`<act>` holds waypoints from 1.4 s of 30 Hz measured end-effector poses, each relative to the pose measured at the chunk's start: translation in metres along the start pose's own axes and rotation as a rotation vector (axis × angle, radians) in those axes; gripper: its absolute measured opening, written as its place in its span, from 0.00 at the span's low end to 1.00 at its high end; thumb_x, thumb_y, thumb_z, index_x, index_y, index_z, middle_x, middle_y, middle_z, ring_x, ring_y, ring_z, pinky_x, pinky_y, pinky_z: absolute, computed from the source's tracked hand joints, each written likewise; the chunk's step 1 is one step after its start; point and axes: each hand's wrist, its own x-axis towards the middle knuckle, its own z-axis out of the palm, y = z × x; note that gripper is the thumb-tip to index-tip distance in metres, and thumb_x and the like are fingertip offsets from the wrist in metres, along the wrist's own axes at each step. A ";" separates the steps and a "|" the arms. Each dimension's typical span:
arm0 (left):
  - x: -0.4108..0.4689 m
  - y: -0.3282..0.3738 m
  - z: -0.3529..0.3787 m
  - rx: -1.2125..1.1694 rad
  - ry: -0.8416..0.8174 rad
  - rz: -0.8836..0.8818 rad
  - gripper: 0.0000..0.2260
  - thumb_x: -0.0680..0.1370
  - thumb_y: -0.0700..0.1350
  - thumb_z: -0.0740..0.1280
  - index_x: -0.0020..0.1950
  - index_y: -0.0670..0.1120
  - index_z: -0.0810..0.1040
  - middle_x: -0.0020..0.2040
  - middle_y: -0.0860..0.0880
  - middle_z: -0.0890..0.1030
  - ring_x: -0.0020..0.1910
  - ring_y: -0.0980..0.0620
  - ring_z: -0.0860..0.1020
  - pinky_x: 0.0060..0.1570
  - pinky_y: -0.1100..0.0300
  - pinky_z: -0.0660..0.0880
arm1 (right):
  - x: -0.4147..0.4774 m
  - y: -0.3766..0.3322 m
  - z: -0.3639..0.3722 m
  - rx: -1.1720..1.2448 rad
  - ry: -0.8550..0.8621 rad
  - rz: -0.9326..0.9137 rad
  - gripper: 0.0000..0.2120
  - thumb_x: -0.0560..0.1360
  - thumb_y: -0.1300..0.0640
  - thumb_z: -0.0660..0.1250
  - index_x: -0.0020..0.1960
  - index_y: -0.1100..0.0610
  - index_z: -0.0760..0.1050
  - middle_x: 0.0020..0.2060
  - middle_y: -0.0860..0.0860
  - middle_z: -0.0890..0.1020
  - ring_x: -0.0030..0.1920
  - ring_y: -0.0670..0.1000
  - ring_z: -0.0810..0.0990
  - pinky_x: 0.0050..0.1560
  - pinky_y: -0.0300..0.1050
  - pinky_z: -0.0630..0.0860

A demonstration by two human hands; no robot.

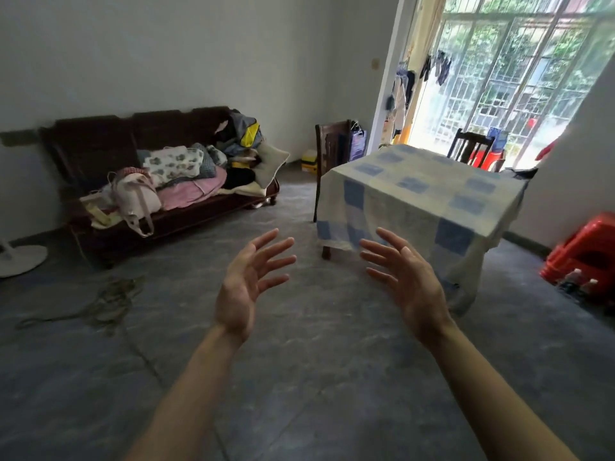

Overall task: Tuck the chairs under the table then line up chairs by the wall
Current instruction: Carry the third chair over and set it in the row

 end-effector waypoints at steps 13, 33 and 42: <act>0.333 -0.052 -0.063 0.065 0.071 0.010 0.23 0.83 0.57 0.51 0.71 0.52 0.76 0.65 0.48 0.84 0.63 0.44 0.82 0.58 0.46 0.75 | 0.356 0.117 0.018 0.071 -0.080 -0.021 0.22 0.82 0.45 0.55 0.72 0.49 0.74 0.65 0.52 0.83 0.65 0.54 0.82 0.63 0.56 0.75; 0.923 -0.142 -0.181 0.038 0.141 0.028 0.21 0.86 0.54 0.51 0.72 0.48 0.75 0.65 0.46 0.84 0.63 0.42 0.82 0.58 0.47 0.77 | 0.944 0.291 0.046 0.017 -0.118 -0.043 0.22 0.83 0.48 0.55 0.74 0.51 0.72 0.65 0.51 0.83 0.65 0.55 0.82 0.60 0.49 0.80; 1.217 -0.164 -0.219 -0.025 -0.012 -0.036 0.22 0.87 0.54 0.49 0.72 0.47 0.75 0.65 0.44 0.84 0.64 0.40 0.81 0.57 0.48 0.76 | 1.187 0.342 0.054 0.063 0.077 -0.023 0.22 0.82 0.46 0.56 0.73 0.51 0.73 0.64 0.53 0.84 0.63 0.56 0.82 0.59 0.50 0.80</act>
